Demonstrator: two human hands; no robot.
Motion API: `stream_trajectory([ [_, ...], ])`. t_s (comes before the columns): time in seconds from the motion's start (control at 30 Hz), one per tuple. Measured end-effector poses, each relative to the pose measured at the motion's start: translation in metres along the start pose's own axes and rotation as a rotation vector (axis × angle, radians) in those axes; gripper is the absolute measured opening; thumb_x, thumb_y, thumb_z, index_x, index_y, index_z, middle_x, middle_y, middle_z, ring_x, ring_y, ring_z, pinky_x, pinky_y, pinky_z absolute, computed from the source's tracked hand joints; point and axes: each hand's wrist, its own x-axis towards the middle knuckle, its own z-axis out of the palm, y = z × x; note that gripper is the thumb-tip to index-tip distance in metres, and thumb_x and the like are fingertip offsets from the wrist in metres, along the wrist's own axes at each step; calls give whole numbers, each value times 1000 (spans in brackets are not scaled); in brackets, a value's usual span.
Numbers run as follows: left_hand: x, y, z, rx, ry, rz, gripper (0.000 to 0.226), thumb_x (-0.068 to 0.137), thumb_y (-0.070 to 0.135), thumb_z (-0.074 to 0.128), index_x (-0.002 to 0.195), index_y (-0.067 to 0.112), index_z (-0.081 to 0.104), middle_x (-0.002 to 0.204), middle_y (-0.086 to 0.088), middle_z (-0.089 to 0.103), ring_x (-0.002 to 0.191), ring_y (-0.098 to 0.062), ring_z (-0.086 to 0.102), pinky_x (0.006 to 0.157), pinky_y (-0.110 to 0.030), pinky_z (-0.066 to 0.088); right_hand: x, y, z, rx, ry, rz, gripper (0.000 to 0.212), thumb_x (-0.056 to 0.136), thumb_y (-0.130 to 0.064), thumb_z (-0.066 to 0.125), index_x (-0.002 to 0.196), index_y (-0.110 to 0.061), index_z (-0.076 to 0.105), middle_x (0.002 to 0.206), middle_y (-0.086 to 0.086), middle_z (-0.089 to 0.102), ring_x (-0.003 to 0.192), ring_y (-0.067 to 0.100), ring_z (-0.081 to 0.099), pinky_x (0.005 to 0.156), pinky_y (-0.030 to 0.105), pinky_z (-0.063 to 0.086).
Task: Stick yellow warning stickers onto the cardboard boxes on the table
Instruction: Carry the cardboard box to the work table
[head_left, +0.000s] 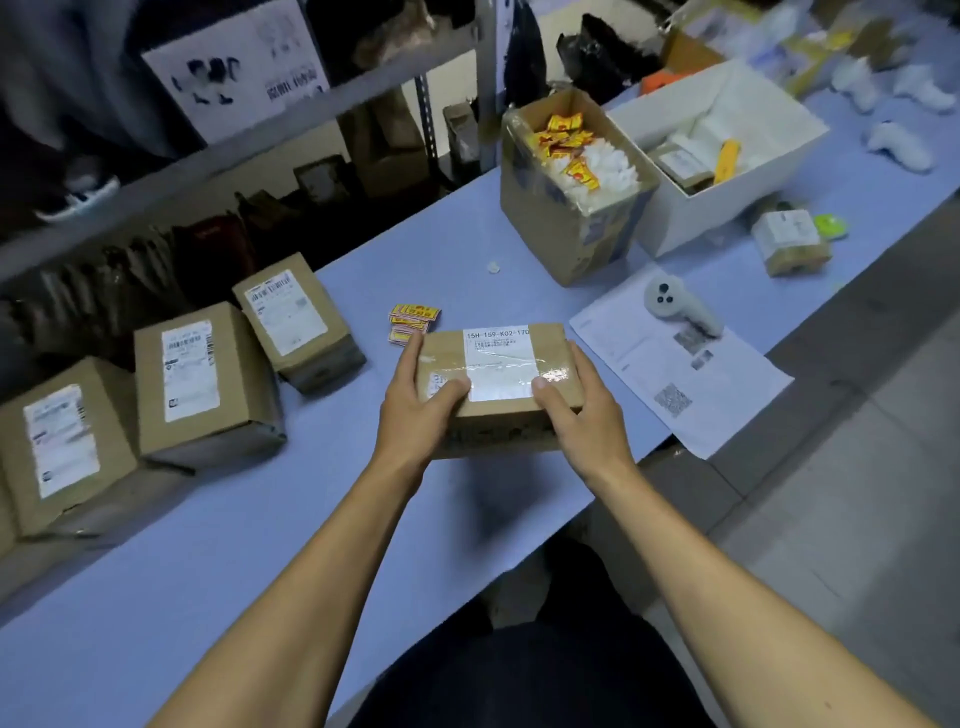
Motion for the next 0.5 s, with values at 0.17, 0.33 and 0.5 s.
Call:
stream_trajectory([
  [0.17, 16, 4, 17, -54, 150, -62, 76, 89, 22, 67, 151, 44, 28, 141, 12, 49, 121, -11, 54, 96, -25, 44, 52, -6, -8, -64, -181, -37, 68, 94, -45, 60, 154, -34, 30, 142, -10, 52, 123, 9, 51, 105, 29, 42],
  [0.33, 16, -1, 31, -112, 314, -141, 83, 90, 18, 68, 155, 39, 20, 142, 13, 48, 122, -10, 52, 99, -28, 46, 90, -13, -13, -132, -376, -85, 70, 95, -37, 63, 155, -32, 27, 130, -16, 51, 113, 3, 49, 91, 12, 38],
  [0.5, 7, -26, 25, -189, 459, -219, 82, 89, 9, 69, 154, 35, 25, 138, 8, 56, 120, -13, 58, 81, -20, 51, 103, -18, 9, -237, -567, -150, 73, 97, -35, 61, 157, -30, 21, 139, -11, 48, 120, 9, 46, 98, 19, 34],
])
